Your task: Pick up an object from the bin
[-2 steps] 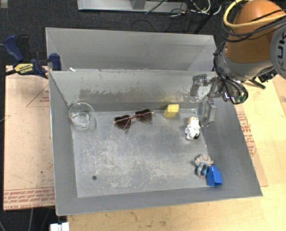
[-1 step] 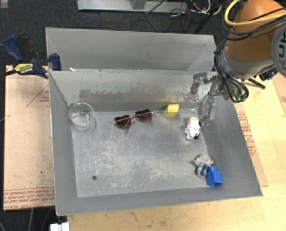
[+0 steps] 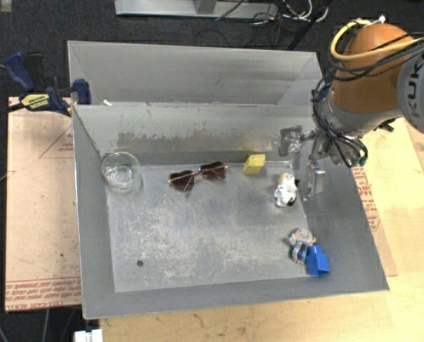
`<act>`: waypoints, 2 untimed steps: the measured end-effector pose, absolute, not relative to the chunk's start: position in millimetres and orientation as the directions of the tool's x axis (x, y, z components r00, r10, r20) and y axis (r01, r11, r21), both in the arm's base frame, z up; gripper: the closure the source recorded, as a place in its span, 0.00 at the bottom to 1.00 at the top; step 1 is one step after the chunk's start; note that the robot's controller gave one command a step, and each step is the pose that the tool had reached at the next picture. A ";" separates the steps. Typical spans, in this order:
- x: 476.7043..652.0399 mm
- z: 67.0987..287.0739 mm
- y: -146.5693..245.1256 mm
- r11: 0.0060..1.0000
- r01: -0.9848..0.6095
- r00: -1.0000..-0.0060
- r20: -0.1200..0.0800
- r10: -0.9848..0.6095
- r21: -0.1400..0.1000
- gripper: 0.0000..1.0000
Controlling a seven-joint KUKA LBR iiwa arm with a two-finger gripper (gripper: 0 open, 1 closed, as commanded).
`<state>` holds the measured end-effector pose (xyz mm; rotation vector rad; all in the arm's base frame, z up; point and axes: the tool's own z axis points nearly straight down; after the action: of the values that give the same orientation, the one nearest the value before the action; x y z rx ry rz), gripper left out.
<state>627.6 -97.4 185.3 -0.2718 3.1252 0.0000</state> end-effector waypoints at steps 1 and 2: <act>623.1 164.6 -135.6 0.827 -0.562 -0.827 -0.003 -0.562 -0.001 0.00; 627.9 151.0 -138.0 0.720 -0.694 -0.720 -0.003 -0.694 -0.002 0.00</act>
Offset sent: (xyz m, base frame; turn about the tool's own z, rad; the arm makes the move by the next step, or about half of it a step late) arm 0.0004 -0.0405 -0.0370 -0.6027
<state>627.9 -138.0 151.0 -1.1735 2.9106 -0.0010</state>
